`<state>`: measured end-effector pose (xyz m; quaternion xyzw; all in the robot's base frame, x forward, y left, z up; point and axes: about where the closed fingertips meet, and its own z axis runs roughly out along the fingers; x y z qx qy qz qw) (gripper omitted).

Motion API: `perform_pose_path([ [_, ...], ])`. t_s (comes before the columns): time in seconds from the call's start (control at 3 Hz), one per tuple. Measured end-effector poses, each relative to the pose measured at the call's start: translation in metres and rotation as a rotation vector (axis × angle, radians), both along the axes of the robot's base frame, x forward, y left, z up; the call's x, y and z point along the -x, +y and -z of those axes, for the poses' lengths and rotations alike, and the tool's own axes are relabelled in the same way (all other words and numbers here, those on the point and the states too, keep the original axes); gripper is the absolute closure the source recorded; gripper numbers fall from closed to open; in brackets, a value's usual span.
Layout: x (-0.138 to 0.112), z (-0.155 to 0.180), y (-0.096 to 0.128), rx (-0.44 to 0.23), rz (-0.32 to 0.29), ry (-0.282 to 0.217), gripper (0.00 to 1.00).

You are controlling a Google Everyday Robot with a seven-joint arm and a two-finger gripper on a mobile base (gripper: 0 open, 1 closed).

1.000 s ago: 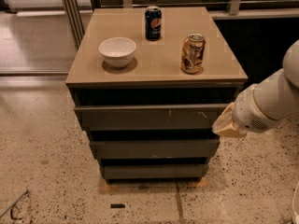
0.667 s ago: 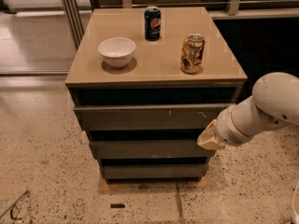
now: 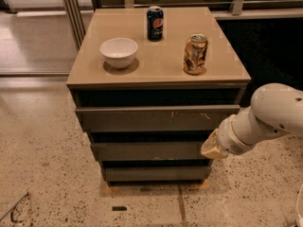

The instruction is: Open bottom drawer

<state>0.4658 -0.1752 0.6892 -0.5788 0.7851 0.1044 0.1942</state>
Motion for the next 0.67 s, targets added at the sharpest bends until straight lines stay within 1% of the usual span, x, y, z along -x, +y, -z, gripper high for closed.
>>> perform_pose_path([
  [0.33, 0.005, 0.064, -0.011, -0.012, -0.004, 0.025, 1.00],
  [0.67, -0.011, 0.141, -0.014, -0.083, 0.017, 0.037, 1.00],
])
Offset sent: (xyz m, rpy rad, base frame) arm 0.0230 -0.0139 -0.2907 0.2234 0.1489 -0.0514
